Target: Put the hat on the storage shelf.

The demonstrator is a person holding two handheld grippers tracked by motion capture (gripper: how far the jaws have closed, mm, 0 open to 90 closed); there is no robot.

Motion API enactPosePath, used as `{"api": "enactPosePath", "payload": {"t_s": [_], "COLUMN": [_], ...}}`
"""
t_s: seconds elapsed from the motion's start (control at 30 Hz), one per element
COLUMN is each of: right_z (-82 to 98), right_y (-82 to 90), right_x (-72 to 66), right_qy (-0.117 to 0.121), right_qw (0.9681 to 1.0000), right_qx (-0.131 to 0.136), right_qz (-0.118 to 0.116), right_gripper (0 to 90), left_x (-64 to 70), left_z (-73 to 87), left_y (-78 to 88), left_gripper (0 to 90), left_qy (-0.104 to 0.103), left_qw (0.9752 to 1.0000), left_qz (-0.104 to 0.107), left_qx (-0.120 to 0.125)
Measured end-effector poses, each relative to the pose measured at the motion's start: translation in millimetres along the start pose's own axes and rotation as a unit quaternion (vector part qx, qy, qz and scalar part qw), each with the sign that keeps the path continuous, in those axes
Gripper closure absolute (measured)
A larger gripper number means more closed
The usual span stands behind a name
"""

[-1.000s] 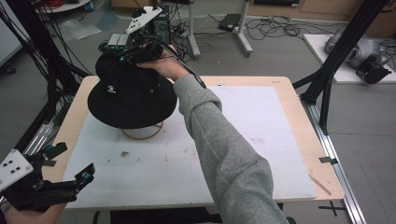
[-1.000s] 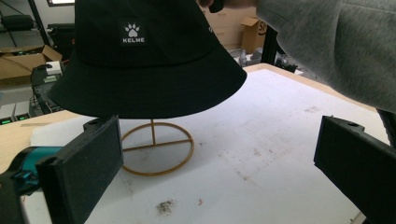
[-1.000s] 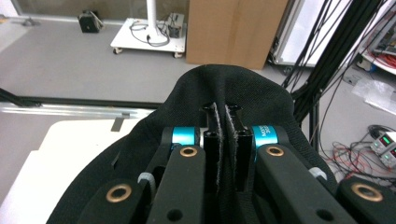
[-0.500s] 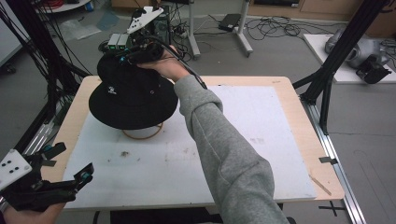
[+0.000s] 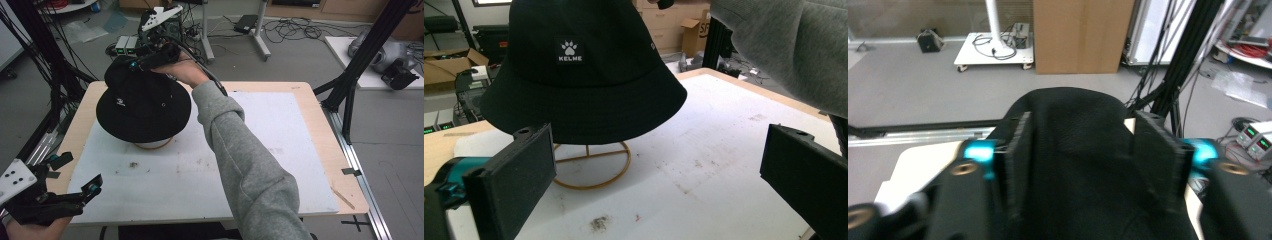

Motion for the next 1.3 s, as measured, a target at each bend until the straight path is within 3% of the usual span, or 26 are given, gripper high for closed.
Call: {"api": "enactPosePath", "payload": {"t_s": [0.27,0.63,1.3], "right_z": [10.0,23.5,59.0], "right_y": [9.1,28.4,67.0], "right_x": [3.3,1.8,-2.5], "right_qy": [-0.019,-0.032,-0.053], "right_qw": [0.9997,0.9994,0.9976], "right_qx": [-0.007,0.008,0.023], "right_qz": [0.012,0.010,0.038], "right_gripper": [12.4,10.9,10.9], "left_x": [-1.1,-0.9,-1.5], "left_z": [-0.2,-2.5,-10.8], "left_y": [-5.6,-14.7,-29.8], "left_gripper": [1.7,1.8,1.7], "left_qy": [0.001,-0.001,-0.008], "left_qw": [1.0000,0.9999,0.9995], "left_qz": [0.004,0.013,0.029], "left_qx": [-0.003,-0.006,-0.002]}}
Point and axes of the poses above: each handheld gripper's, and its own axes: y roughly backward along the jaws, z roughly out of its underside, x roughly to its right, the point moved 1 cm from there along -y, roughly forward along the jaws, and after that the axes turned 10 degrees about -x, right-handed, at the moved point
